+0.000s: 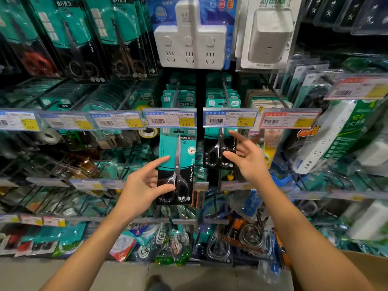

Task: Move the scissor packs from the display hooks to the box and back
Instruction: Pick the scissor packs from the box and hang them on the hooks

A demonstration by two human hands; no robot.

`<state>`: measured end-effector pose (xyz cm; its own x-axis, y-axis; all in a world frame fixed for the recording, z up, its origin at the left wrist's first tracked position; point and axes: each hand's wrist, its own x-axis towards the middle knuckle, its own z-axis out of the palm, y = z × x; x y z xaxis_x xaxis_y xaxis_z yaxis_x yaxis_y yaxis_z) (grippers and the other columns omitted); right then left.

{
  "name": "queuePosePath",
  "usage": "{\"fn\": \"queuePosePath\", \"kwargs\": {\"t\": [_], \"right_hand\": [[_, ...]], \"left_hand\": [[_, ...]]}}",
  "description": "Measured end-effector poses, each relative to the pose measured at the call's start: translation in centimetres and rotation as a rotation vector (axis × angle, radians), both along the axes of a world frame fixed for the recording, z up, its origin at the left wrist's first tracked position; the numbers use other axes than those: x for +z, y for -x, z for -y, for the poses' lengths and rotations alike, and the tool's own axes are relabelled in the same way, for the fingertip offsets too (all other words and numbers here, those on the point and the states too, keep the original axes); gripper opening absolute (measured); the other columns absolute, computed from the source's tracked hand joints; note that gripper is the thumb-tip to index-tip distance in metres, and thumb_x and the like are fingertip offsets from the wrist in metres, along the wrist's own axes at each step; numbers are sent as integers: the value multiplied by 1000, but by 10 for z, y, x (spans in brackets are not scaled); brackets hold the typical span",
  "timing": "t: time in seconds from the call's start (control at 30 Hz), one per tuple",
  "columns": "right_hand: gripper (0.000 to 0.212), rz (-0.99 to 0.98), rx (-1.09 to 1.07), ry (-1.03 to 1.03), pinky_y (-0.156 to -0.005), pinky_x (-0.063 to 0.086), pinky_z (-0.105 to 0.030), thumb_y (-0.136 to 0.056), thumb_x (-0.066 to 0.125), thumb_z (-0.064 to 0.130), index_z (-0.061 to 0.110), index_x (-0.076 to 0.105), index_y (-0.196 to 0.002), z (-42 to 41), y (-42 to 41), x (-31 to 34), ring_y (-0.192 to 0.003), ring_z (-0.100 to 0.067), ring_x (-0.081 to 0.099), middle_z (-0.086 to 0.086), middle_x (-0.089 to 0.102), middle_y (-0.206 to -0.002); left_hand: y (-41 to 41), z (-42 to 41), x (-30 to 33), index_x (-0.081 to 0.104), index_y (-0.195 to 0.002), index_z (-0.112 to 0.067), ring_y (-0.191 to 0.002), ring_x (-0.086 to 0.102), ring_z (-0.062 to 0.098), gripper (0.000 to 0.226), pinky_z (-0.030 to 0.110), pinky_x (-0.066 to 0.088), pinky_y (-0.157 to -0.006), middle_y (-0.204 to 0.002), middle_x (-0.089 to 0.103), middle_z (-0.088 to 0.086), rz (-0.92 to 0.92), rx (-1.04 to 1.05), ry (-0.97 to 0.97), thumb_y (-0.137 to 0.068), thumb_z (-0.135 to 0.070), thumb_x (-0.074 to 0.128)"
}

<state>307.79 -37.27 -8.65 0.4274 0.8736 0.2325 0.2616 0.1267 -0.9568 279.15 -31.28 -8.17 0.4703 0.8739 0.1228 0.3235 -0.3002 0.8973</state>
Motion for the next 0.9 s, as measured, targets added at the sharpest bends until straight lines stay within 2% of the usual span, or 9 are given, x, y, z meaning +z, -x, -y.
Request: {"fn": "queuePosePath", "kwargs": {"t": [0.13, 0.3, 0.4, 0.47, 0.5, 0.63, 0.73, 0.8, 0.9], "right_hand": [[54, 34, -45, 19, -90, 49, -19, -85, 71, 4, 27, 55, -131, -11, -2, 1, -101, -3, 57, 6, 61, -124], [48, 20, -126, 66, -78, 50, -8, -87, 68, 6, 22, 52, -130, -24, -2, 6, -88, 8, 60, 9, 66, -98], [38, 63, -144, 73, -67, 47, -5, -90, 64, 4, 21, 56, -123, -25, 1, 4, -85, 5, 60, 14, 63, -95], [34, 72, -154, 76, -66, 48, -6, -91, 62, 3, 18, 58, -122, -24, 3, 2, -83, 5, 61, 15, 62, -94], [34, 65, -152, 80, -68, 48, -7, -92, 62, 5, 18, 58, -122, -24, 5, 3, -84, 5, 61, 15, 62, -95], [42, 4, -72, 174, -93, 47, -23, -92, 63, 13, 21, 52, -132, -21, 10, 1, -111, -12, 59, 5, 62, -116], [44, 33, -137, 235, -104, 40, -30, -93, 62, 25, 27, 50, -135, -10, 26, -4, -118, -6, 42, 9, 49, -132], [36, 4, -156, 168, -103, 44, -31, -92, 63, 24, 28, 56, -127, 3, 47, -4, -118, -6, 47, 7, 50, -132], [32, -109, 96, 96, -87, 54, -24, -89, 68, 16, 25, 61, -119, 19, 80, 2, -111, -6, 62, 9, 62, -120]], "left_hand": [[0, 1, -1, 56, -129, -47, -71, 36, 13, 68, 50, 39, -76, -87, 49, 4, 4, 0, 3, -73, -18, 83], [-1, -4, -3, 55, -128, -51, -72, 41, 16, 70, 49, 31, -72, -86, 49, 24, 10, -16, 0, -72, -22, 84], [-3, -4, -4, 57, -131, -42, -65, 34, 11, 69, 34, 19, -73, -72, 40, -1, 41, -3, 5, -72, -17, 84], [-4, -3, -4, 57, -132, -39, -64, 30, 12, 69, 32, 41, -69, -72, 31, -4, 66, -8, 9, -73, -15, 83], [-5, -3, -4, 57, -133, -39, -65, 28, 12, 69, 42, 28, -67, -73, 26, -1, 68, -11, 11, -74, -15, 83], [-8, -3, -5, 56, -133, -39, -66, 27, 12, 69, 43, 33, -67, -78, 26, 6, 61, 0, 8, -75, -15, 82], [-8, -3, -6, 55, -133, -42, -69, 31, 15, 68, 42, 37, -68, -84, 36, 9, 69, 7, 38, -76, -16, 82], [-9, -2, -5, 55, -134, -40, -68, 30, 16, 68, 34, 36, -64, -81, 36, 7, 94, -3, 50, -77, -14, 81], [-13, 4, -1, 54, -133, -30, -56, 40, 3, 65, 13, 37, -59, -62, 51, -18, 125, -37, 64, -78, -4, 78]]}}
